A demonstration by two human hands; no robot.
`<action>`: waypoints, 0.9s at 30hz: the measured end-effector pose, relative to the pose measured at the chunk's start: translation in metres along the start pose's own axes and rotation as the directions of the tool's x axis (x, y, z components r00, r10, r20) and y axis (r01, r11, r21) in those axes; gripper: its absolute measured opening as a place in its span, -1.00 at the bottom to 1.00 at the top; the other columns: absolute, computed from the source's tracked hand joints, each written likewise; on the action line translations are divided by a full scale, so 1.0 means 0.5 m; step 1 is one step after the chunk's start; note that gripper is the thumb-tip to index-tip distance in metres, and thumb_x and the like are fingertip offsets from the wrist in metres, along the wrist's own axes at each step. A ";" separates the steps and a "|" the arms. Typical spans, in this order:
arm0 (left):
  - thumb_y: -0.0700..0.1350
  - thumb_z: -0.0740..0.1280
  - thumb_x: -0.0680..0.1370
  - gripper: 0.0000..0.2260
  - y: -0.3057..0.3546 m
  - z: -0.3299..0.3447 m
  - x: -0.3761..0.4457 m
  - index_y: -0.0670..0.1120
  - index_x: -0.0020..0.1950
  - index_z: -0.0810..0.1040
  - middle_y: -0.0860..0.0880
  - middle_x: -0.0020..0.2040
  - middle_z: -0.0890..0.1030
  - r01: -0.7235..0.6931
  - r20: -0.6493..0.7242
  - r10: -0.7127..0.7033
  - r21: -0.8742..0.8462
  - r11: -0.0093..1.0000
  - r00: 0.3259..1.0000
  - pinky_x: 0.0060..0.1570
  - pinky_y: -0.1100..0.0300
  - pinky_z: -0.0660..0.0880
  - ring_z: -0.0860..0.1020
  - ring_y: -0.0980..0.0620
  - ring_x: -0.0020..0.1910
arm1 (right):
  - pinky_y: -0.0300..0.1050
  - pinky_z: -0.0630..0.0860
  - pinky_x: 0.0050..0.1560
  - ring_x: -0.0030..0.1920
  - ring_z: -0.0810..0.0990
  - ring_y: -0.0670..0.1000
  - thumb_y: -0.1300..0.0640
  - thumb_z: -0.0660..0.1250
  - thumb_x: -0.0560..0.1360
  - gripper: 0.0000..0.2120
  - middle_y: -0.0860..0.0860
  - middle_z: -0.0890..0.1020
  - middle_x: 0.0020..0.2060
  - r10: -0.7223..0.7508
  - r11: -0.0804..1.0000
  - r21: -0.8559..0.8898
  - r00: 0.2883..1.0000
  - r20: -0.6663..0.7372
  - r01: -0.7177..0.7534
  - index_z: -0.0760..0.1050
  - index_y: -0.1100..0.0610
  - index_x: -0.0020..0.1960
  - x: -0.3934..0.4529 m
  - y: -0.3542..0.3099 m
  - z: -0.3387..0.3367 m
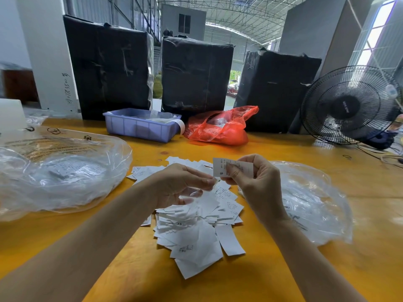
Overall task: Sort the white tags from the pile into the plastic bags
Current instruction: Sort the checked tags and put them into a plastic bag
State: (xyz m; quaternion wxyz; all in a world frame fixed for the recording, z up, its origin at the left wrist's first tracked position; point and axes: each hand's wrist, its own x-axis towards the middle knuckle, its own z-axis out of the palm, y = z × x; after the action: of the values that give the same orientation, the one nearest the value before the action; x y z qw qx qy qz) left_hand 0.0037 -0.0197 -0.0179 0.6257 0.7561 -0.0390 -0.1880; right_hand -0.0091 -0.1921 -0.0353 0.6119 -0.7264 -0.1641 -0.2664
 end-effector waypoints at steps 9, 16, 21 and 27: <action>-0.05 0.53 0.16 -0.74 0.000 0.004 0.000 -0.04 -0.17 0.72 0.05 -0.28 0.67 -0.002 -0.004 0.002 0.004 1.000 1.000 -0.06 0.14 0.41 0.54 0.08 -0.18 | -0.33 0.56 -0.34 -0.27 0.68 -0.05 0.30 0.42 0.44 -0.82 0.03 0.62 -0.24 -0.030 0.999 -0.030 1.000 0.007 0.030 0.45 0.10 -0.19 -0.001 0.001 0.000; -0.08 0.53 0.11 -0.70 0.000 0.010 0.001 -0.06 -0.18 0.72 0.03 -0.22 0.68 0.009 0.005 -0.010 0.002 1.000 1.000 0.03 0.09 0.41 0.54 0.05 -0.09 | -0.28 0.58 -0.33 -0.26 0.68 -0.04 0.28 0.42 0.44 -0.82 0.00 0.62 -0.24 -0.041 0.998 -0.056 0.999 0.005 0.041 0.45 0.08 -0.19 -0.001 0.004 0.001; -0.05 0.53 0.17 -0.75 0.000 0.000 0.001 -0.03 -0.18 0.73 0.05 -0.26 0.68 0.000 0.016 0.000 0.033 0.999 1.000 0.06 0.07 0.41 0.54 0.03 -0.11 | -0.28 0.59 -0.32 -0.24 0.68 -0.05 0.29 0.42 0.44 -0.83 0.00 0.62 -0.23 -0.040 0.997 -0.063 0.999 0.012 0.041 0.45 0.09 -0.18 0.000 0.006 0.000; -0.03 0.51 0.16 -0.84 0.000 -0.011 0.001 0.00 -0.29 0.71 0.06 -0.30 0.68 -0.028 -0.080 0.029 0.018 0.999 0.996 -0.13 0.12 0.38 0.54 0.01 -0.09 | -0.27 0.58 -0.34 -0.25 0.68 -0.01 0.32 0.42 0.43 -0.83 0.07 0.63 -0.21 0.010 0.999 -0.043 0.998 0.061 -0.008 0.46 0.14 -0.20 0.001 0.007 -0.001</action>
State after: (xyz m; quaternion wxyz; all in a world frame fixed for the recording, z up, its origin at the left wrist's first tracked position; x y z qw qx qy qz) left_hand 0.0059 -0.0148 -0.0171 0.6229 0.7677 -0.0263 -0.1481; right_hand -0.0067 -0.1934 -0.0379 0.5921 -0.7479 -0.1739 -0.2446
